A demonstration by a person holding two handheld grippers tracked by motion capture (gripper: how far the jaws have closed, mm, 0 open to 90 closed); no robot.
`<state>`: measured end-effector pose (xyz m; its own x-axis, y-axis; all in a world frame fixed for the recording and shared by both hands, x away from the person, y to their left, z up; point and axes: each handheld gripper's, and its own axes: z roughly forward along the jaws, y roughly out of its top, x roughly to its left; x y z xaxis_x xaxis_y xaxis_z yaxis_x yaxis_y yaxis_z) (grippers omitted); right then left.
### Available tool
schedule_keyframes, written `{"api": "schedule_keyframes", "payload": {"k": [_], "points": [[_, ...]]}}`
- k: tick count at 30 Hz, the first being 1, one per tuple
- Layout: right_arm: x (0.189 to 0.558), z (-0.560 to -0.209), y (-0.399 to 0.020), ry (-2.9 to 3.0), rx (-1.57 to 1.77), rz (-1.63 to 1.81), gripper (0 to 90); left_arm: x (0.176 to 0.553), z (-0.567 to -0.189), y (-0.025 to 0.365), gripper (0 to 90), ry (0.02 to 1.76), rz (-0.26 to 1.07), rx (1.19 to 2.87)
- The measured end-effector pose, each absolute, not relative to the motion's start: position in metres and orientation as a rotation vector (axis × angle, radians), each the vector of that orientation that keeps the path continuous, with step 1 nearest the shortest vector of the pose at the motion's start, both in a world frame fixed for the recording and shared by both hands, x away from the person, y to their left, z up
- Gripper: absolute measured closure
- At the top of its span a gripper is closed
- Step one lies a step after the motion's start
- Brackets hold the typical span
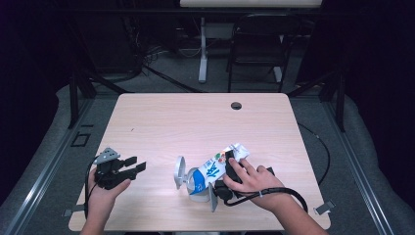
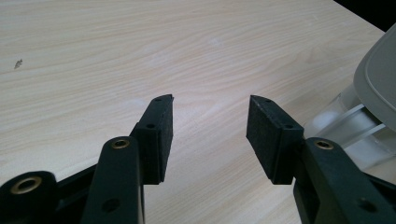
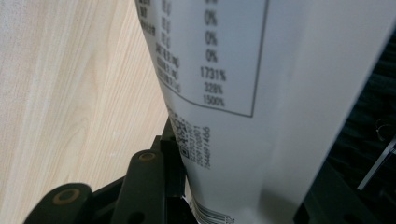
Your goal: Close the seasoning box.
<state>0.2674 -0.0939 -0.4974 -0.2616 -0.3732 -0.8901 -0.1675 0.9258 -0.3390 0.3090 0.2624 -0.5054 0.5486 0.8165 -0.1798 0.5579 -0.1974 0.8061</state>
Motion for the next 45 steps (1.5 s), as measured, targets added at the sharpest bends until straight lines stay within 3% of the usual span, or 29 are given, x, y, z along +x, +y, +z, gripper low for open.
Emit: {"api": "schedule_keyframes", "payload": {"k": [45], "points": [[0.2668, -0.4964, -0.0929, 1.827, -0.410, -0.210, 67.3, 0.3097, -0.5069, 0.2645, 51.6, 1.130, 0.356, 1.881]]}}
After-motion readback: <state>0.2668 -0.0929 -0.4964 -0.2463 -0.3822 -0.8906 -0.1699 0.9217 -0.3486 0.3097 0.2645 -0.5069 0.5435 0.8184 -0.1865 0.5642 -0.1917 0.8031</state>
